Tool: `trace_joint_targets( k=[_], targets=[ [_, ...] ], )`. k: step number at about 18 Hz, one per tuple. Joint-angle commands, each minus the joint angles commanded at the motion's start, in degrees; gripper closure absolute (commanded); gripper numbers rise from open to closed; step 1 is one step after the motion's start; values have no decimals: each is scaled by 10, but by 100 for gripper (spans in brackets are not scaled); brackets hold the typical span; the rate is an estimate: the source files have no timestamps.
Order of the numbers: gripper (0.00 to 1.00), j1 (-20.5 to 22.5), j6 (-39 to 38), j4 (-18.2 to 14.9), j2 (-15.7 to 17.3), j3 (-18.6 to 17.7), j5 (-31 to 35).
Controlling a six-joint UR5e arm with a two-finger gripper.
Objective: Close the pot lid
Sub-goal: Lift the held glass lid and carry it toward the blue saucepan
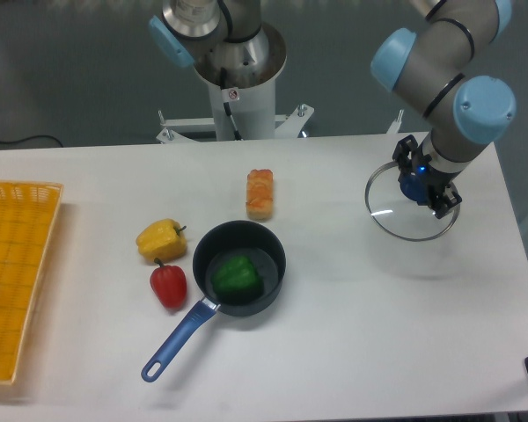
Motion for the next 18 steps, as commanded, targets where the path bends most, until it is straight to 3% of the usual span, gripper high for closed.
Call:
trace_joint_targets(
  k=[10,18],
  targets=[
    [38,-8,-12,-8,4,-8,0],
    [38,-56,-62,-16,23,-20,-1]
  ],
)
